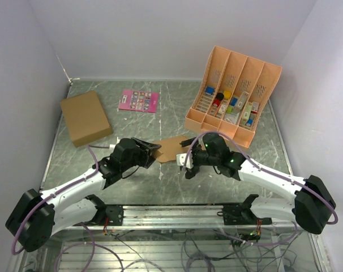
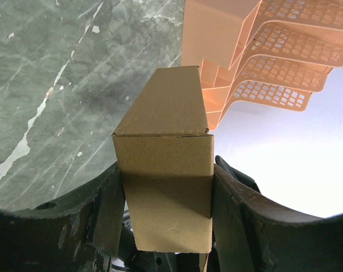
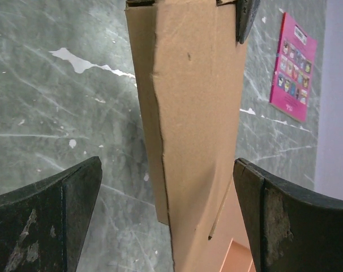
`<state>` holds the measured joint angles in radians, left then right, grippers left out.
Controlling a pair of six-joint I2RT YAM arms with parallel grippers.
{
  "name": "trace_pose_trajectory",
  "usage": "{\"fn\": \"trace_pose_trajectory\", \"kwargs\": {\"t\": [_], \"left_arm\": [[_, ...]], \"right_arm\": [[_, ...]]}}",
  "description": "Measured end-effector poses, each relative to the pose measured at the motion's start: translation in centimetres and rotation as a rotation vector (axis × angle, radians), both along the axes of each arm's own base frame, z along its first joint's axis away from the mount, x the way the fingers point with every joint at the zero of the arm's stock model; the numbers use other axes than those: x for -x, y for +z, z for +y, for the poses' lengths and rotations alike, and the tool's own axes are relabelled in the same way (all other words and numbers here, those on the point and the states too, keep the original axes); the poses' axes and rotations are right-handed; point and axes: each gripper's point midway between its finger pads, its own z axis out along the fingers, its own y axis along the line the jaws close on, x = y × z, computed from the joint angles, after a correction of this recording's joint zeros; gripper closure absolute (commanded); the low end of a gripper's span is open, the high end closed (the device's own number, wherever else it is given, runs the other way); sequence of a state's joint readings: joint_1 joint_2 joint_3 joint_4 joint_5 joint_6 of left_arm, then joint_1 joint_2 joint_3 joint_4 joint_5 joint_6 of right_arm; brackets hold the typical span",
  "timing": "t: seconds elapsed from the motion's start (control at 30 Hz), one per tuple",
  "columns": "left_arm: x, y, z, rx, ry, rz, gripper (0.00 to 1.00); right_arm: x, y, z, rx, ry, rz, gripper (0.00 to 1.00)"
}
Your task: Fold the paper box
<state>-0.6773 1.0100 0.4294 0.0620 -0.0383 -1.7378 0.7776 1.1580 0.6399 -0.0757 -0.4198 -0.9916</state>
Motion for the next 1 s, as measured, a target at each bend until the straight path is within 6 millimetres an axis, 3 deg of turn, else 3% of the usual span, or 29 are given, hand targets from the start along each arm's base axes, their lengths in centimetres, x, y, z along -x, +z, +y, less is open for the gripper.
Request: {"fn": "trace_pose_trajectory", "kwargs": {"t": [0.3,0.6,0.8,1.0], "left_arm": [[-0.1,0.2,-0.1,0.036,0.018,0.025,0.53],[-0.2,0.6,-0.3,0.061,0.02,0.026,0.53],[-0.2,0.6,-0.1,0.077,0.03,0.026,0.51],[-0.1,0.8,0.0,0.084,0.032,0.022,0.26]], "right_arm": [[-1.0,-0.5,1.0,-0.017,-0.052,-0.13,0.21],[-1.8,0.2,1.3,-0.042,-0.083,-0.203,0.49],[-1.9,0.3,1.4,-0.044,-0.09,-0.214,0.55],[-1.9,0.4,1.4,-0.05,-0.093,-0.211,0.57]]}}
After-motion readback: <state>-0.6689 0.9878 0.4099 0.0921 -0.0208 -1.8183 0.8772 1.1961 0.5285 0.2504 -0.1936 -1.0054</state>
